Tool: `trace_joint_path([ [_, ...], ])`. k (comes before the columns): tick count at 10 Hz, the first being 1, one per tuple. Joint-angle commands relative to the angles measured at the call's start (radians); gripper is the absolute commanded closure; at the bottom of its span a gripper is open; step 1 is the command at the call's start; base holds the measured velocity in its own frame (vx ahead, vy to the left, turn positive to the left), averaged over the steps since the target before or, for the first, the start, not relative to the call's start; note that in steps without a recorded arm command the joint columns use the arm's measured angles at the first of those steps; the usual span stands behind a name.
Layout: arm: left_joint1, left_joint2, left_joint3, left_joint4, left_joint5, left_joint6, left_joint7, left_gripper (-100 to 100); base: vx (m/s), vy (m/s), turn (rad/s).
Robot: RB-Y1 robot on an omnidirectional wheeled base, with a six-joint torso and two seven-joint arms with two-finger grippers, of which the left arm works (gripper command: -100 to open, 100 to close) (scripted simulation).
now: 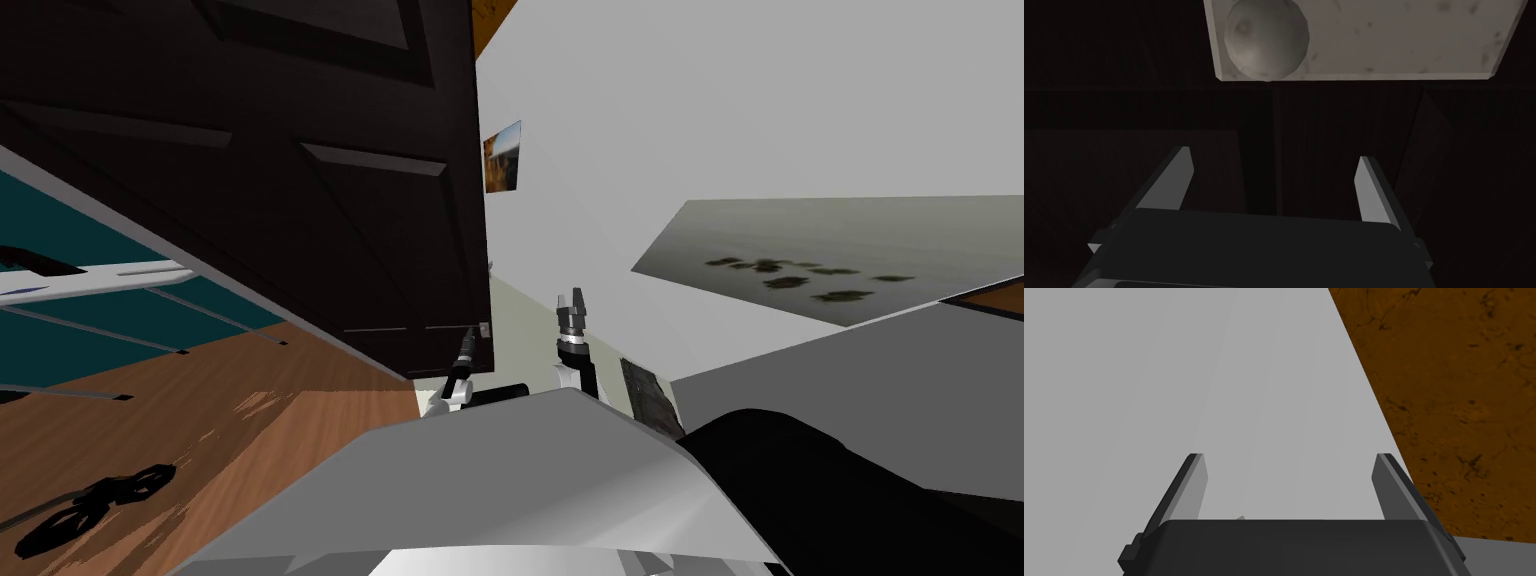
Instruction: Push the door open
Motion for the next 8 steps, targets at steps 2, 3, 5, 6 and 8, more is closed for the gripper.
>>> trace_joint_path([
  [2, -0.003, -0.03, 0.006, 0.007, -0.001, -0.004, 0.003, -100, 0.146, -0.117, -0.023],
  [3, -0.004, -0.023, 0.006, 0.012, -0.001, -0.007, 0.004, -100, 0.046, -0.045, 0.03],
  [5, -0.004, -0.023, 0.006, 0.012, -0.001, -0.007, 0.004, 100, -0.014, 0.015, -0.008],
  [6, -0.004, -0.023, 0.006, 0.012, -0.001, -0.007, 0.004, 100, -0.016, 0.019, -0.01],
  [8, -0.004, -0.023, 0.006, 0.012, -0.001, -0.007, 0.004, 100, -0.005, 0.004, -0.004],
])
